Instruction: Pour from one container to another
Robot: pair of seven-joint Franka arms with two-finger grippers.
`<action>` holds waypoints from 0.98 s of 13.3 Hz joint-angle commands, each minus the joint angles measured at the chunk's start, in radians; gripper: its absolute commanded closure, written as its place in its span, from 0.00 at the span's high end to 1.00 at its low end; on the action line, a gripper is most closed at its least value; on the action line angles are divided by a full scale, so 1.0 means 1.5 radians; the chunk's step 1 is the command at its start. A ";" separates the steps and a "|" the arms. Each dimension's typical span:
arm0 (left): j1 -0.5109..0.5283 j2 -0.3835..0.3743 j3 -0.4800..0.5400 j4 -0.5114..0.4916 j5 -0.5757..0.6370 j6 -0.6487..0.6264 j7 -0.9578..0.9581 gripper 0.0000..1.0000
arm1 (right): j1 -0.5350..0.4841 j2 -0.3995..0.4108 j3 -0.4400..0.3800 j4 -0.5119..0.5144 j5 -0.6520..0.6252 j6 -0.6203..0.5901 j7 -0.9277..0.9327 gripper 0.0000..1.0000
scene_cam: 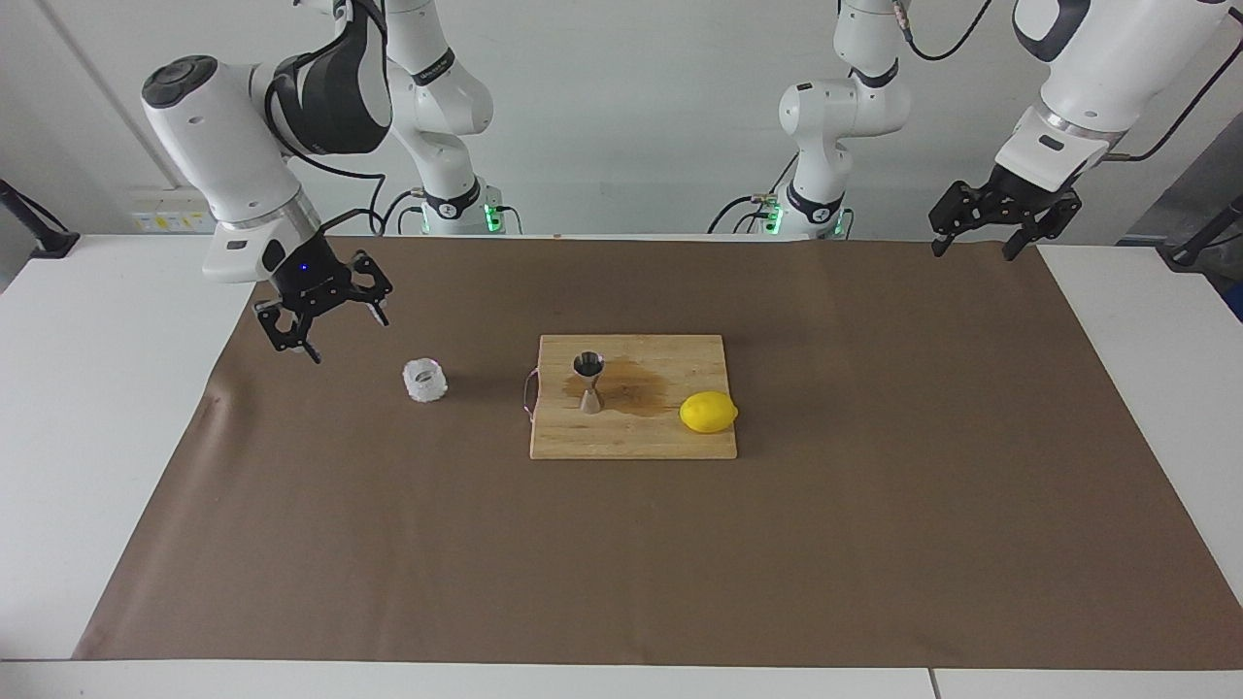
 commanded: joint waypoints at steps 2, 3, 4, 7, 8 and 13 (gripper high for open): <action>-0.003 -0.016 0.005 -0.015 0.009 -0.001 0.005 1.00 | 0.025 0.009 0.004 0.042 -0.049 -0.020 0.227 1.00; -0.003 -0.017 0.004 -0.015 0.009 -0.001 0.005 1.00 | 0.027 0.010 0.005 0.056 -0.059 -0.035 0.276 1.00; -0.003 -0.016 0.005 -0.015 0.009 -0.001 0.006 1.00 | 0.028 0.010 0.005 0.068 -0.060 -0.050 0.317 1.00; -0.003 -0.016 0.005 -0.016 0.009 -0.001 0.005 1.00 | 0.028 0.010 0.005 0.109 -0.076 -0.113 0.405 1.00; -0.003 -0.016 0.005 -0.015 0.009 -0.001 0.005 1.00 | 0.025 0.010 0.005 0.119 -0.079 -0.130 0.413 1.00; -0.003 -0.016 0.004 -0.015 0.009 -0.001 0.005 1.00 | 0.013 -0.001 -0.005 0.125 -0.081 -0.205 0.414 1.00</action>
